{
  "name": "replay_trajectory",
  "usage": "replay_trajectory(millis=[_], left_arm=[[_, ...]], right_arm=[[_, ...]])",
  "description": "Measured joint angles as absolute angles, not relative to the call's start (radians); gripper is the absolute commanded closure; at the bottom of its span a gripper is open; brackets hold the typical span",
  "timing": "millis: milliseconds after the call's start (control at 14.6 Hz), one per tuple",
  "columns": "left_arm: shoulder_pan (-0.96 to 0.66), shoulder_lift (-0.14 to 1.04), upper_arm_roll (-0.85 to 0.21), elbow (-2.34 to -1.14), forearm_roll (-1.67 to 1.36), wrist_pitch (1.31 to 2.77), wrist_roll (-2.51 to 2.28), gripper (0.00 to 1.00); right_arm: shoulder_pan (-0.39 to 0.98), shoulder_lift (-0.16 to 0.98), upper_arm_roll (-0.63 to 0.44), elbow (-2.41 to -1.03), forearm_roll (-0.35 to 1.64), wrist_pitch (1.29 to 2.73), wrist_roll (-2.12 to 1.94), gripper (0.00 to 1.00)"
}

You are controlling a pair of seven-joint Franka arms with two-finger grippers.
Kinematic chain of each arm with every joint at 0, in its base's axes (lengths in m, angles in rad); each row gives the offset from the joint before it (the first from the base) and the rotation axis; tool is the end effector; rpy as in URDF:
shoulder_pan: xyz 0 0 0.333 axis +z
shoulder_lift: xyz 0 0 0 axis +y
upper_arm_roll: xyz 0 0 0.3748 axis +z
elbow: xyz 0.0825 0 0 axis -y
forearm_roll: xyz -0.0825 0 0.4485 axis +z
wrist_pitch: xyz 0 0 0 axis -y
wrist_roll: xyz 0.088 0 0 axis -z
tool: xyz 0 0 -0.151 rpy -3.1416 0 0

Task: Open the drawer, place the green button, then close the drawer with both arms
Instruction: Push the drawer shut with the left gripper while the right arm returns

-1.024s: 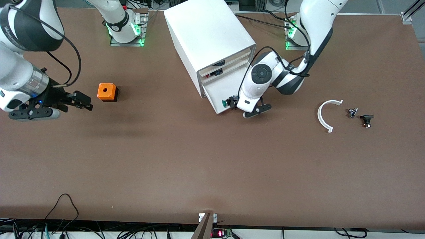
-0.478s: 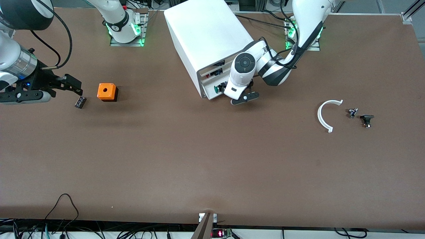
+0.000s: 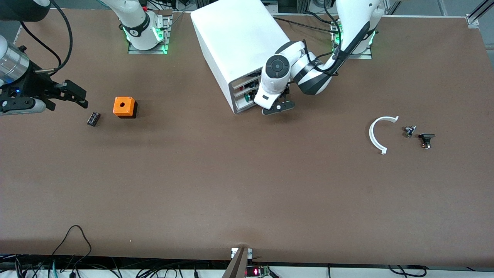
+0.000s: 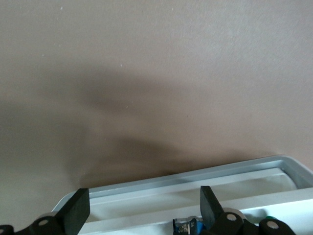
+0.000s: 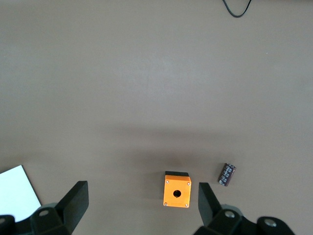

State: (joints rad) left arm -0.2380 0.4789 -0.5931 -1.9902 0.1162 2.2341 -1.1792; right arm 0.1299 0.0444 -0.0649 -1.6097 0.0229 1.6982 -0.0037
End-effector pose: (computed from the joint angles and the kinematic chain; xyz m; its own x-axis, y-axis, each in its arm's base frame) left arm 0.4469 -0.4746 0.2101 0.9292 0.2969 -0.2200 0.2906 -0.9549 -0.0615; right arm 0.6458 0.0460 0.6018 0.9968 0.0659 0.0442 0.0668 -0.9976 -0.0198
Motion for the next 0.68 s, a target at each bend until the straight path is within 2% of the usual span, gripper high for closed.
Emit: replay_trajectory(millis=[683], left_arm=[[-0.226, 0.478, -0.615, -1.966, 0.115, 2.185, -1.182, 0.01]], right_arm=[[0.128, 0.085, -0.072, -1.536, 0.023, 1.695, -0.005, 0.01]])
